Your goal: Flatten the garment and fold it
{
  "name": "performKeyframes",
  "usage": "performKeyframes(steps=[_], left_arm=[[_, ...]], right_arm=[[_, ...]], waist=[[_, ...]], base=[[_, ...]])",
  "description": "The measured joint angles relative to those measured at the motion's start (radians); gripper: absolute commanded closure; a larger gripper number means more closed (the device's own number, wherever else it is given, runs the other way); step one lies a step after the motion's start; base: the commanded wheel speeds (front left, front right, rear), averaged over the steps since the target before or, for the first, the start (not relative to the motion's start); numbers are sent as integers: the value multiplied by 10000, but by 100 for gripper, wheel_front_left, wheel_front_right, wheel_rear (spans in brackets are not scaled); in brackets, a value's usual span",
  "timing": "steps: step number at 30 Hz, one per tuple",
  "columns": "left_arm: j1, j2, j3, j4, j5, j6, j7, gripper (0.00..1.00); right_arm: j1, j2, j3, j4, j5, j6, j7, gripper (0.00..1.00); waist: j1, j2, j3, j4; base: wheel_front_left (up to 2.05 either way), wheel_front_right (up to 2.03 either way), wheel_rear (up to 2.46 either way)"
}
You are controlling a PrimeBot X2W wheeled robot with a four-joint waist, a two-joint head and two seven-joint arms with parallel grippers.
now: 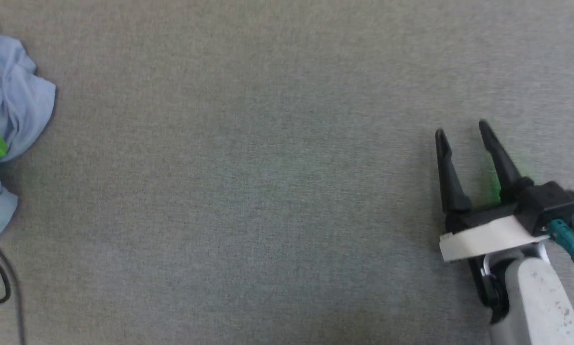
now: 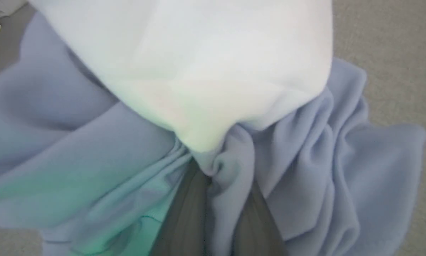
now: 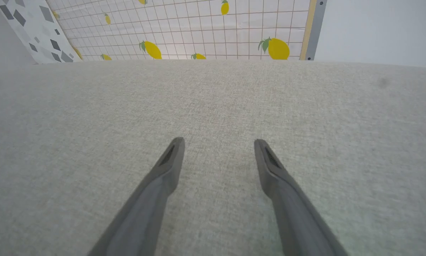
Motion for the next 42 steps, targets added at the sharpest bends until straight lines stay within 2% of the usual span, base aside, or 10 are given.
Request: performKeyframes(steps=[5, 11, 14, 22, 27, 30, 36, 42], left_arm=[[111, 477, -828, -259, 1417, -29, -2167, 100], [-639, 451, -1638, -757, 2222, -224, -4257, 100], [-1148, 109, -2065, -1104, 2299, -370, -4899, 100], [-2130, -1925, -3624, -1647, 2153, -1047, -5442, 100], [-2047, -3375, -4558, -1212, 1766, -1430, -5390, 100], [-1625, -3931, -5072, -744, 1229, -1693, -5033, 100], [-63, -4194, -6418, 677, 6, -2010, -2936, 100], [791, -4222, -7584, 1793, -552, -2127, -414, 100]], right_arm=[[688, -29, -161, 594, 286, -2, -92, 0], [1226, -29, -251, 907, 629, -2, -196, 0], [1485, -31, -382, 976, 773, -2, -253, 0], [1834, -31, -587, 995, 809, -2, -267, 0], [1883, -31, -362, 993, 836, -2, -245, 0], [1893, -31, -268, 982, 836, -2, -199, 0], [2052, -31, -192, 911, 834, -2, -15, 0], [2100, -35, -125, 882, 842, -2, 35, 0]], waist=[[0, 0, -878, -148], [-2, 0, -2260, -115], [-2, 0, -3006, -61], [-3, 0, -4518, -165], [-2, 0, -4891, -646], [-3, 0, -4986, -1032], [-2, -1, -5088, -1845], [-2, -1, -5069, -2455]], base=[[0, 0, 0], [0, 0, 0], [0, 0, 0], [0, 0, 0], [0, 0, 0], [0, 0, 0], [0, 0, 0], [0, 0, 0]])
